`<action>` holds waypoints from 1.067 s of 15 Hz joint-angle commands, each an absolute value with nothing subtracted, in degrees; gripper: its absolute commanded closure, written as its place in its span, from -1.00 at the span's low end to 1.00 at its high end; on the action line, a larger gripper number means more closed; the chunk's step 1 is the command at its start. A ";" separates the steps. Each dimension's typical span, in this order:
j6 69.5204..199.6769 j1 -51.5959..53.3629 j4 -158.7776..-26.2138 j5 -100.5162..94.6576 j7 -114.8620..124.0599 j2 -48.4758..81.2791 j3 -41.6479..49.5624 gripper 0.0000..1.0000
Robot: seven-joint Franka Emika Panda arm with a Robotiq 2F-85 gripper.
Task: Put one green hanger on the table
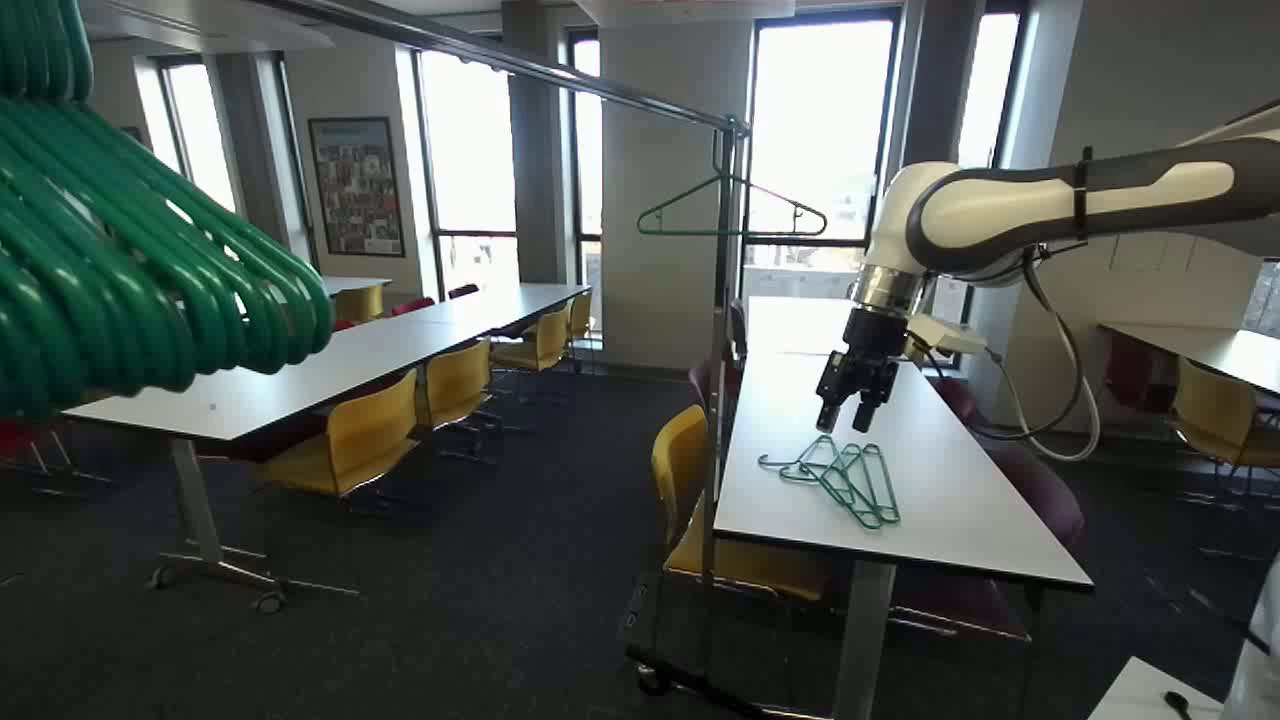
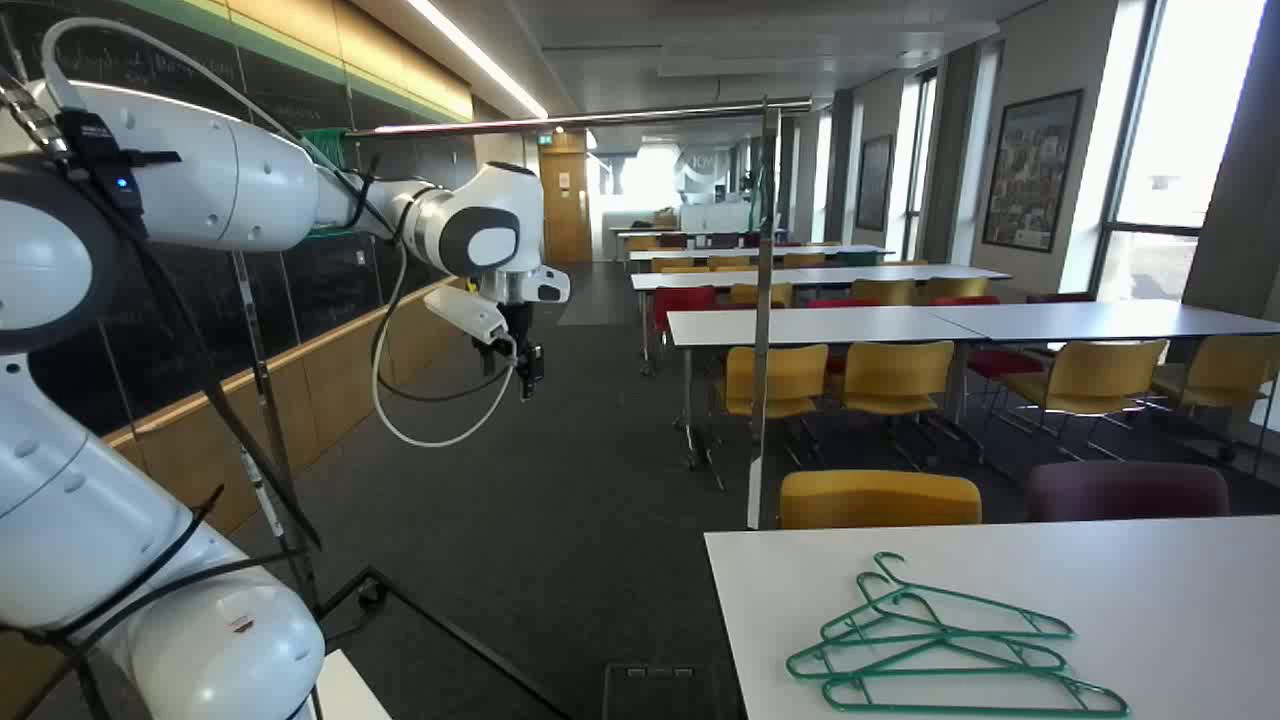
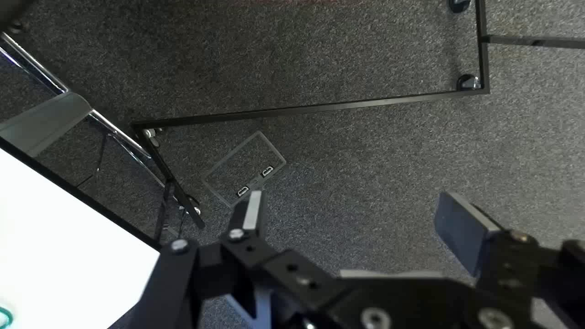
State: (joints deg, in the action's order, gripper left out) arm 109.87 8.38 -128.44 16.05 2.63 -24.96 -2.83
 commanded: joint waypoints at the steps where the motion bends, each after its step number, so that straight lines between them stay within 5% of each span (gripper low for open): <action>1: 109.68 7.58 -128.32 16.34 2.38 -24.83 -3.48 -1.00; 16: 115.23 3.46 -107.23 -18.35 -19.85 -17.71 -1.25 -1.00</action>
State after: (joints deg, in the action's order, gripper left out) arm 113.47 4.00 -113.06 -14.83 -13.44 -20.37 -1.85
